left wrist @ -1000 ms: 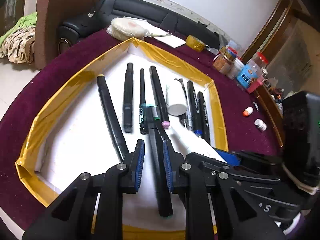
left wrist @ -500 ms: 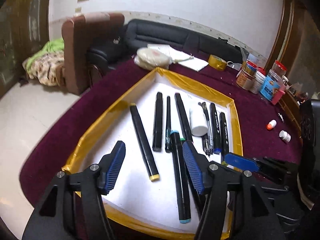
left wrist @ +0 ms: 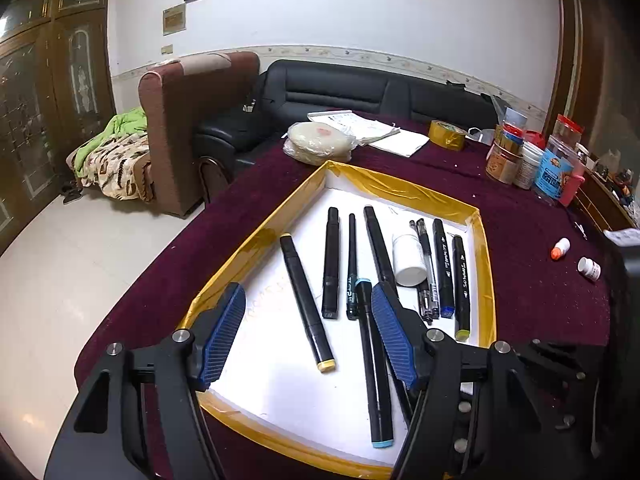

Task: Organize rigid objects
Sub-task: 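Lower and release the marker in the tray with the left tool while the right tool releases the spray bottle, then move the open right tool back over the white bottles on the table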

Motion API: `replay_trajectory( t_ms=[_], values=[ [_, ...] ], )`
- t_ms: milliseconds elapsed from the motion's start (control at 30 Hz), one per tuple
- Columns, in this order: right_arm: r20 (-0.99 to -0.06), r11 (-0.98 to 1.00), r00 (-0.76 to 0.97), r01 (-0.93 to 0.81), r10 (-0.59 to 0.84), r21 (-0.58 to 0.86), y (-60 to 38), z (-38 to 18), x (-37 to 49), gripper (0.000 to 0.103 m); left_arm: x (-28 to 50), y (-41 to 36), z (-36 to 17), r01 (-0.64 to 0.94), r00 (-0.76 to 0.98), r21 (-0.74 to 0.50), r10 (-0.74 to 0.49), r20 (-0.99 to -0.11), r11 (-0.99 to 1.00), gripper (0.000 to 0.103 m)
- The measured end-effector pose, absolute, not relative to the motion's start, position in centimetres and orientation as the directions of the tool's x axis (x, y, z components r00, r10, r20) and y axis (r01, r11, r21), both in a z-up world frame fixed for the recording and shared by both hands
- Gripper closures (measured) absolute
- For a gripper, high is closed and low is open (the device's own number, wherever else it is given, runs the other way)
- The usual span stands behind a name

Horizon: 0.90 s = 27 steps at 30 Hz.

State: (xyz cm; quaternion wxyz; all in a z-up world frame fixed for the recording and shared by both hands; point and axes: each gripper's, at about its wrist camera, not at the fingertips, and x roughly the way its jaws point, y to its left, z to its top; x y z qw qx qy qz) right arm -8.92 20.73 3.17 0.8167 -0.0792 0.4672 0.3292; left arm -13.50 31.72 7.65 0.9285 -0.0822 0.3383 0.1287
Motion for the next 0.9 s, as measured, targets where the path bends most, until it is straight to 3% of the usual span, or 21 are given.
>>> replay_trajectory(
  t_ms=[367, 700, 800, 900],
  values=[
    [-0.837, 0.736, 0.260, -0.639, 0.481, 0.224, 22.1, 1.9, -8.9, 0.065, -13.5, 31.6, 7.5, -0.292, 0.732, -0.071, 0.175, -0.658, 0.954, 0.034],
    [-0.851, 0.763, 0.357, -0.643, 0.385, 0.075, 22.8, 1.8, -9.2, 0.065, -13.3, 31.7, 6.8, -0.292, 0.721, -0.069, 0.172, -0.671, 0.954, 0.033],
    [-0.833, 0.771, 0.361, -0.626, 0.419, 0.117, 21.1, 2.9, -9.1, 0.065, -13.1, 32.2, 6.2, -0.287, 0.708, -0.107, 0.136, -0.693, 0.952, 0.031],
    [-0.791, 0.805, 0.409, -0.568, 0.455, 0.170, 17.2, 4.6, -8.5, 0.057, -12.6, 32.6, 5.6, -0.292, 0.689, -0.120, 0.122, -0.715, 0.949, 0.031]
  ],
)
